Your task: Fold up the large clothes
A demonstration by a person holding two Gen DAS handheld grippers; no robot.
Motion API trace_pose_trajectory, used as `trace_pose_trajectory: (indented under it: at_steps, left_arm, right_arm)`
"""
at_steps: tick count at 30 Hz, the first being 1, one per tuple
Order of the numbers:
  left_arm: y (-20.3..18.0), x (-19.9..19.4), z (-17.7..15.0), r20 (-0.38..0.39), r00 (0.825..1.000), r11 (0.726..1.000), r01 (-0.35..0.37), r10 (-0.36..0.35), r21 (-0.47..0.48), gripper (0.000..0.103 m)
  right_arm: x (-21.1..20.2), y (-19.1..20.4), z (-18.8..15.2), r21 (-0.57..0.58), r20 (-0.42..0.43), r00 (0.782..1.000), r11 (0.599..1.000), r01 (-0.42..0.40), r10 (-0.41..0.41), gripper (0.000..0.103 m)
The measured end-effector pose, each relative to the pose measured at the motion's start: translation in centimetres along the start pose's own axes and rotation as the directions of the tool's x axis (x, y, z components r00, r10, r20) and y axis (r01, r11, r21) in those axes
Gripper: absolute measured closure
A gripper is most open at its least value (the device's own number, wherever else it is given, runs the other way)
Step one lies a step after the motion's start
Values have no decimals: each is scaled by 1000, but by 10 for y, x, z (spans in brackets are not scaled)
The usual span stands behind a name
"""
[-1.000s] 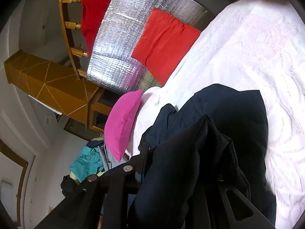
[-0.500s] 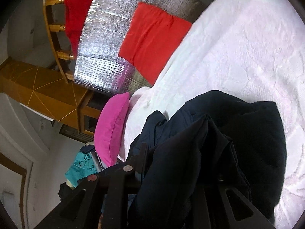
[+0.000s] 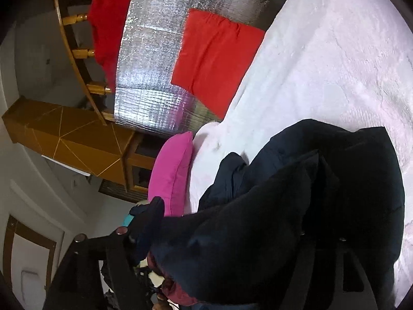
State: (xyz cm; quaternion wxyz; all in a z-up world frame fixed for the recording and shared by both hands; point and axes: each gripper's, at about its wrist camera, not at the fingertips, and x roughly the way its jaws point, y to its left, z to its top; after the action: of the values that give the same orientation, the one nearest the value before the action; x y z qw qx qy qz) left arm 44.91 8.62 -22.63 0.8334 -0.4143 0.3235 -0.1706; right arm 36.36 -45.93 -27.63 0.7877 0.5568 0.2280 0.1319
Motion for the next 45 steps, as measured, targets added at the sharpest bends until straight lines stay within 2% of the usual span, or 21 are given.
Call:
trace_pose_trajectory:
  at_steps: [3,7,13,18,21,23,25,27,30,31,32,33,35,40,45]
  left_arm:
    - [-1,-4,2,7,1000,1000,-2,2,-2,25]
    - [1,3,0,-42,998,999,-52,52,2,25]
    - [3,5,-4,-72,995,997,-76,75,-11,25]
    - [11,6,-3,-75,979,981,-192,191,-13,25]
    - [14,9,-4,-85,954,957,-288,288,6,25]
    - [12,11,-8,-89,935,939,-340,344,55,25]
    - [6,14,-12,-84,916,917,-381,391,115,25]
    - [-1,18,-17,-74,897,891,-416,435,183,25]
    - [-2,31,-26,-85,851,834,-480,518,274,24]
    - [2,37,-29,-103,836,821,-494,539,287,24]
    - [6,39,-31,-120,830,819,-496,545,289,23]
    - [9,40,-32,-125,827,819,-499,548,282,22]
    - [9,37,-31,-123,828,820,-500,547,280,22]
    - [-7,30,-37,-64,819,780,-514,570,356,22]
    - [-32,18,-46,20,834,745,-504,552,437,22]
  right_arm:
    - [-7,4,1,9,5,1000,1000,-18,18,25]
    - [-24,9,2,0,23,999,999,-32,32,22]
    - [-37,9,4,16,38,999,1000,-24,23,22]
    - [-48,9,8,2,84,994,998,68,-68,22]
    - [-55,7,11,-5,114,988,994,107,-106,22]
    - [-56,7,12,-19,109,988,993,113,-110,35]
    - [-49,11,11,-53,93,983,985,164,-159,45]
    - [-41,17,6,-101,78,977,973,207,-200,46]
    - [-23,25,-2,-183,41,960,943,279,-277,46]
    - [-18,24,-4,-199,28,953,932,302,-302,46]
    - [-12,21,-6,-215,13,940,917,335,-341,47]
    - [-4,12,-8,-218,-7,922,900,377,-388,47]
    - [2,2,-7,-204,-23,908,891,404,-417,57]
    - [-3,5,-4,-185,-13,912,897,402,-411,57]
    - [-3,25,-8,-245,24,906,876,416,-423,56]
